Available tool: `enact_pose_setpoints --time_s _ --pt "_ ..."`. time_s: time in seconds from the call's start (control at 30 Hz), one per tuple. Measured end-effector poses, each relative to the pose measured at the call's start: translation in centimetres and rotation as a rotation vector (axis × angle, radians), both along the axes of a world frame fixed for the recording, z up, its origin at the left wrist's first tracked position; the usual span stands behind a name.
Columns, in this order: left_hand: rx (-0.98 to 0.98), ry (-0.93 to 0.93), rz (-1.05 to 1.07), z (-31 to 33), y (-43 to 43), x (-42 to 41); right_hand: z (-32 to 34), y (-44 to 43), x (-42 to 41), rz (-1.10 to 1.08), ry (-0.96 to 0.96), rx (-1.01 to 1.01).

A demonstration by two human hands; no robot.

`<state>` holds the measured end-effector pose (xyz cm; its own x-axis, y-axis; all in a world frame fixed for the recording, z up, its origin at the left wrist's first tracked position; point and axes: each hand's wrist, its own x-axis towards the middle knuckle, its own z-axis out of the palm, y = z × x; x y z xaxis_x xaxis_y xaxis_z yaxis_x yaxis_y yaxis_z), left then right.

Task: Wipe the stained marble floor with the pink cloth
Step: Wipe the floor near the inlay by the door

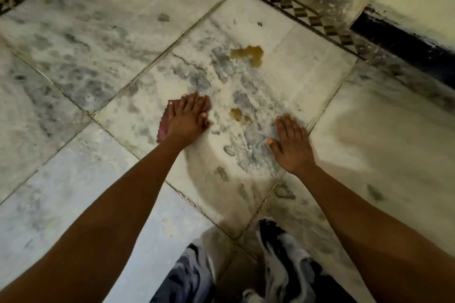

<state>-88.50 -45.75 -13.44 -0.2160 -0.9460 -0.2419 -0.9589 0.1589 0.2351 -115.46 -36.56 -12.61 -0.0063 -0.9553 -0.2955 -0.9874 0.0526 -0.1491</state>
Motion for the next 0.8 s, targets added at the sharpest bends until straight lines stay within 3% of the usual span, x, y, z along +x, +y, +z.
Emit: enact_pose_setpoints --time_s 0.2,0.33,0.4,0.57,0.67,0.8 --pt "-0.145 0.046 -0.165 -1.0 4.2 -0.2 -2.4 0.7 0.4 -0.024 -0.045 -0.178" --pt "-0.162 -0.01 0.097 -1.2 -1.0 -0.7 -2.9 0.4 0.4 -0.059 -0.07 -0.248" --pt "-0.159 -0.004 0.119 -1.3 -3.8 -3.3 -3.0 0.3 0.4 -0.057 -0.076 -0.253" --pt "-0.121 0.029 -0.199 -1.5 -2.0 -10.5 -3.3 0.4 0.4 -0.062 -0.081 -0.293" --pt "-0.155 0.032 -0.444 -1.4 1.4 -9.1 -3.5 0.4 0.2 -0.061 -0.082 -0.327" --pt "-0.296 -0.151 -0.416 -1.2 1.6 -4.0 -3.7 0.5 0.2 -0.051 -0.087 -0.336"
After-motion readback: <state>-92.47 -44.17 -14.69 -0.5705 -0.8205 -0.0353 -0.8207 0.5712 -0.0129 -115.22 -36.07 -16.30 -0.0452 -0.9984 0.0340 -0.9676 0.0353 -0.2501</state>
